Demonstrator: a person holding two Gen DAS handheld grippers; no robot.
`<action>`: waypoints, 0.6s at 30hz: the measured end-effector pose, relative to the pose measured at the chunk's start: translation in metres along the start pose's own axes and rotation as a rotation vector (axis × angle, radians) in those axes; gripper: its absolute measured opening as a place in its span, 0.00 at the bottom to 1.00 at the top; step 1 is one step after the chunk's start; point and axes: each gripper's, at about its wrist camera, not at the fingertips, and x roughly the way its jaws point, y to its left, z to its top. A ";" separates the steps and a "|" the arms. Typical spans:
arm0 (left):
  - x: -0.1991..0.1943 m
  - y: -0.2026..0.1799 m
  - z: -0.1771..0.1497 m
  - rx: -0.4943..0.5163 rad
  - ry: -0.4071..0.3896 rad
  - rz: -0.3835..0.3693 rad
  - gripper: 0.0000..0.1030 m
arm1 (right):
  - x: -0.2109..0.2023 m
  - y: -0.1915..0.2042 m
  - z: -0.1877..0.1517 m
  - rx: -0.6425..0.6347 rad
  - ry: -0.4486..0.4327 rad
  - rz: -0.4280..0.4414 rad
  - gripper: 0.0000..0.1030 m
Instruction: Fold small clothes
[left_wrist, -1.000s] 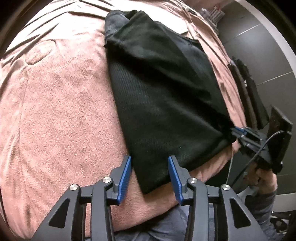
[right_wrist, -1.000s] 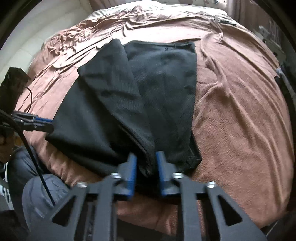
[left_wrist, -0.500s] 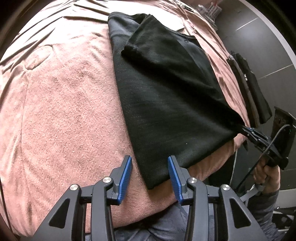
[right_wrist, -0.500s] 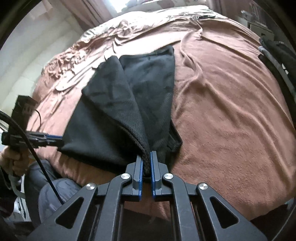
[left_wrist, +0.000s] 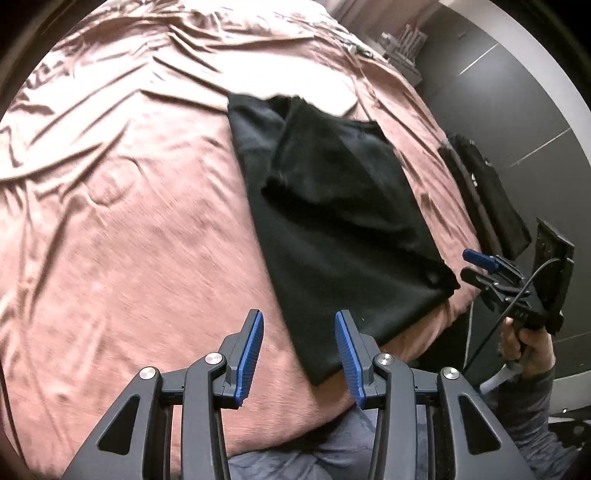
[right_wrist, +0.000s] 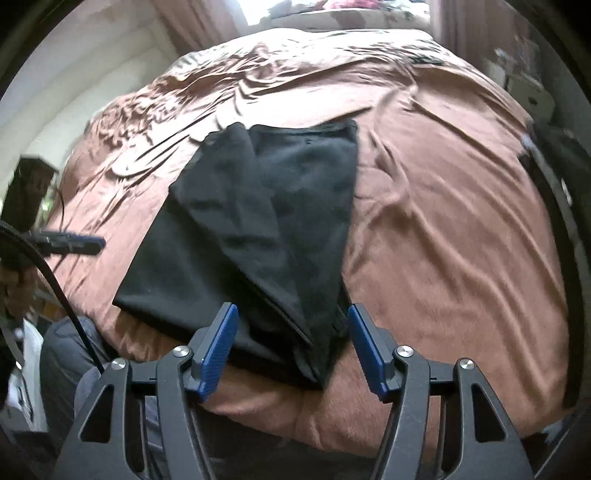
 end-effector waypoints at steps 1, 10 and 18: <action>-0.003 0.001 0.000 0.006 -0.014 0.005 0.41 | 0.003 0.004 0.004 -0.013 0.004 0.002 0.58; -0.007 0.018 -0.013 -0.035 -0.086 -0.038 0.41 | 0.046 0.042 0.044 -0.148 0.041 -0.002 0.58; -0.013 0.037 -0.025 -0.118 -0.164 -0.068 0.41 | 0.087 0.077 0.076 -0.237 0.064 0.031 0.54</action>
